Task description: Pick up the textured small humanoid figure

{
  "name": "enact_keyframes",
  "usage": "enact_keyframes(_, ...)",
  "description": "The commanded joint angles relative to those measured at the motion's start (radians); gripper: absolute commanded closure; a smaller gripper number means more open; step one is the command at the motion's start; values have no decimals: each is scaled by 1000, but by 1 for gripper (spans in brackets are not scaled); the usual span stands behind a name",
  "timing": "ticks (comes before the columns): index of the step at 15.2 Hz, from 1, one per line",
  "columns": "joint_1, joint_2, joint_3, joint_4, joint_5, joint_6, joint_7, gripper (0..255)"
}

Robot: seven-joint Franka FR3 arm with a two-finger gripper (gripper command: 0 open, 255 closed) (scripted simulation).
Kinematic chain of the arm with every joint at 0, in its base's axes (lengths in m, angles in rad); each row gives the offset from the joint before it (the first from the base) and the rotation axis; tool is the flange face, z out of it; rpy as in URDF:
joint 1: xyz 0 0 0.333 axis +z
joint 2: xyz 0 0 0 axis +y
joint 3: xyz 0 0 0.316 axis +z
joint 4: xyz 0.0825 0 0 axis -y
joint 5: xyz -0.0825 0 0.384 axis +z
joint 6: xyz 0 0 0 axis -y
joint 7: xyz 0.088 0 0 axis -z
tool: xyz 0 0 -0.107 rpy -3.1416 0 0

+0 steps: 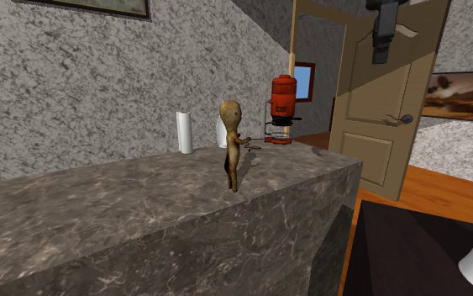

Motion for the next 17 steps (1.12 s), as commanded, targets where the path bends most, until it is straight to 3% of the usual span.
enact_keyframes(1, 0, 0, 0, 0, 0, 0, 0, 0)
enact_keyframes(9, 8, 172, 11, -55, 31, 314, 67, 0)
enact_keyframes(17, 14, 408, 23, -13, 51, 596, 122, 0)
